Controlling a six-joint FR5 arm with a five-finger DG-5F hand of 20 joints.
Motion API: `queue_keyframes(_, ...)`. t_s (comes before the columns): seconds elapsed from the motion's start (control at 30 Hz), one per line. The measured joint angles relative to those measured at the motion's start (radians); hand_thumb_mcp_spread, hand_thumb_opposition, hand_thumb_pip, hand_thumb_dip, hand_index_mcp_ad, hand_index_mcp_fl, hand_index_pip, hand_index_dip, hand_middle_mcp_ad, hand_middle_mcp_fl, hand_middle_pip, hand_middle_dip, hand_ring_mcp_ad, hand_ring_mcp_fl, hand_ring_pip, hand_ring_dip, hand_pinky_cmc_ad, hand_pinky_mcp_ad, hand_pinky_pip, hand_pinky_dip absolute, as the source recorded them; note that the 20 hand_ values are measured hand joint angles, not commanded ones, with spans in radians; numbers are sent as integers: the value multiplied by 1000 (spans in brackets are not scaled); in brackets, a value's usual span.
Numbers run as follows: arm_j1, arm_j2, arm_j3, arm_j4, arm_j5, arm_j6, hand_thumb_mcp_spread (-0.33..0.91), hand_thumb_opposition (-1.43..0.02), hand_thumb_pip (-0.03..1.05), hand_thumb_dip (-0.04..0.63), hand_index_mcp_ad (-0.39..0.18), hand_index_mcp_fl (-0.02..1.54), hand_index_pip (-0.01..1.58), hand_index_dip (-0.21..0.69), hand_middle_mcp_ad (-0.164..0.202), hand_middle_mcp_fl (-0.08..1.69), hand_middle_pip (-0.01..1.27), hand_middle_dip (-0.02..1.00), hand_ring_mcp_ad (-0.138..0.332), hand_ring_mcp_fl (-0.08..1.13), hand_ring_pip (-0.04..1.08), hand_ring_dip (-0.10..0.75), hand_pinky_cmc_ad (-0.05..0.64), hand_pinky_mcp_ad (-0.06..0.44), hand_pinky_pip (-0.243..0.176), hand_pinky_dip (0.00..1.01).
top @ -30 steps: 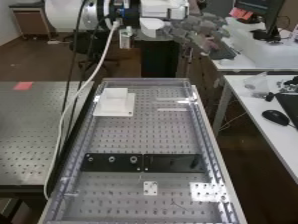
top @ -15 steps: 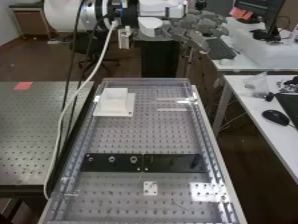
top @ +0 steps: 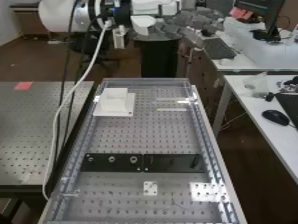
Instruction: Grab the chopstick and place it in the clear container
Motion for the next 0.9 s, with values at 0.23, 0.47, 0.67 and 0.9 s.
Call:
queue_keyframes(0.23,-5,3,-5,7,-17,3,129,-682,632,96,-105,154,87,127,61,204,106,278,133,16,94,202,340,297,-122,559)
queue_keyframes(0.47,-10,-1,-6,5,-61,24,129,-681,628,96,-105,154,86,124,61,204,106,278,133,16,94,202,340,295,-122,543)
queue_keyframes(0.67,-11,-6,-4,-13,-95,40,134,-679,632,96,-105,154,86,124,61,204,106,278,133,16,96,202,335,295,-122,543)
queue_keyframes(0.9,-11,-11,0,-51,-142,32,134,-682,649,96,-101,206,87,93,63,199,108,281,133,16,94,202,332,295,-122,511)
